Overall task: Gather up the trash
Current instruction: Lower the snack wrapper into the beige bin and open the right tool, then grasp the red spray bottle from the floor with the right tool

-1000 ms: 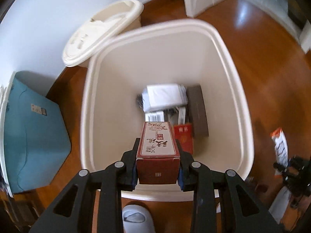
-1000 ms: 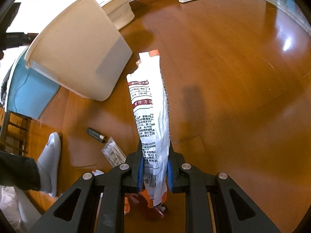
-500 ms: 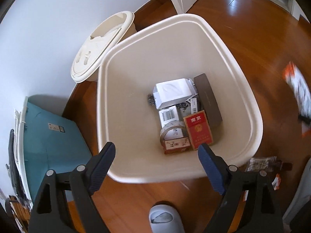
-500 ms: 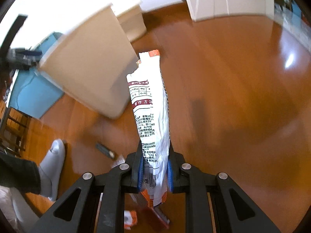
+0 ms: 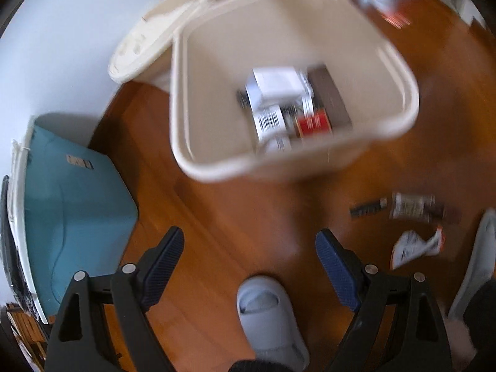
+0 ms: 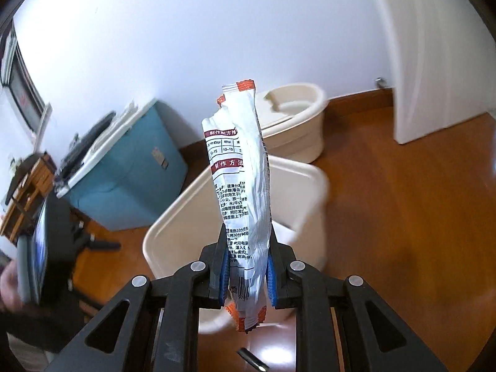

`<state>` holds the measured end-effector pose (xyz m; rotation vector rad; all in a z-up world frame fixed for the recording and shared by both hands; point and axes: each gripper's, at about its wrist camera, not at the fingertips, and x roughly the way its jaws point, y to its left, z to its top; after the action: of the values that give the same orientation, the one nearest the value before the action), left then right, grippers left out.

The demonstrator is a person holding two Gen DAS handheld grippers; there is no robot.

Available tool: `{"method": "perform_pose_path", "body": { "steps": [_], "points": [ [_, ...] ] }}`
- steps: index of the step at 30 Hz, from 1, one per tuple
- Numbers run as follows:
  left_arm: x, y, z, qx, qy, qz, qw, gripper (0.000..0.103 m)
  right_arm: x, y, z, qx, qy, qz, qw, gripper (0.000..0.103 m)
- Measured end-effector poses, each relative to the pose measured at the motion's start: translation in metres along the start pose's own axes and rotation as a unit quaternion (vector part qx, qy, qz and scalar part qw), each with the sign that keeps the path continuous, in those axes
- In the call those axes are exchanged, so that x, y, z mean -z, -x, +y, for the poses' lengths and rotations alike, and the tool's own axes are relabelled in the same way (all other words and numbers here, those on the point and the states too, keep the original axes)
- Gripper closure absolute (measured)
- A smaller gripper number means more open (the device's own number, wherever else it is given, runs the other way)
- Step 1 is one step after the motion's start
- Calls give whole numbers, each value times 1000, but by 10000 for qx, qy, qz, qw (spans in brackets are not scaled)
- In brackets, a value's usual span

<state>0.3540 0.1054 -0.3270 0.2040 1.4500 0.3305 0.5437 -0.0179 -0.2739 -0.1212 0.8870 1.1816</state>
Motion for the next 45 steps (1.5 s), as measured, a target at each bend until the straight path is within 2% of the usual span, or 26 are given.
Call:
{"method": "perform_pose_path", "body": {
  "steps": [3,8,10,12,14,15,18,21,23,24,25,27,29,32,35,37,43,45],
  "points": [
    [15,-17,-2,31,-170,318,9993,15,-4,-41,24,-51,171,447,9988,82],
    [26,-29,1,88,-131,562,9983,15,-4,-83,35,13,-2,755,9971,79],
    [25,-28,0,57,-147,550,9984,15,-4,-96,36,280,134,1034,9942,65],
    [24,-26,-2,18,-187,516,9985,15,1,-98,38,456,281,1087,9926,25],
    [24,-26,-6,-21,-252,519,9983,15,3,-90,40,425,376,972,9936,15],
    [24,-26,-8,-45,-291,532,9981,15,6,-85,41,401,364,942,9941,14],
    [23,-26,-18,-22,-386,549,9977,15,14,-58,28,172,233,722,9970,14],
    [24,-27,-34,23,-613,575,9965,15,38,-17,5,139,143,451,9988,14],
    [28,-30,-50,87,-841,602,9946,15,71,10,-11,244,242,374,9987,14],
    [31,-32,-58,121,-948,631,9934,15,94,22,-20,429,333,389,9978,14],
    [34,-35,-66,151,-1068,678,9919,15,118,28,-29,626,430,554,9956,14],
    [41,-43,-88,242,-1351,836,9870,15,171,27,-50,889,569,1283,9861,14],
    [47,-51,-109,362,-1598,967,9817,15,226,20,-65,1109,673,2030,9706,14],
    [51,-60,-130,474,-1746,1113,9772,15,288,14,-68,1080,912,2736,9514,14],
    [53,-75,-149,688,-1643,1344,9748,15,327,6,-63,1087,1063,3009,9414,14],
    [56,-83,-159,700,-1653,1442,9731,15,348,-4,-56,1155,1423,3137,9316,14],
    [66,-86,-191,940,-1912,1403,9669,15,370,-30,-53,1150,1767,3313,9196,21],
    [68,-85,-206,993,-2126,1325,9630,15,377,-39,-49,1147,1944,3424,9121,30]
  ]
}}
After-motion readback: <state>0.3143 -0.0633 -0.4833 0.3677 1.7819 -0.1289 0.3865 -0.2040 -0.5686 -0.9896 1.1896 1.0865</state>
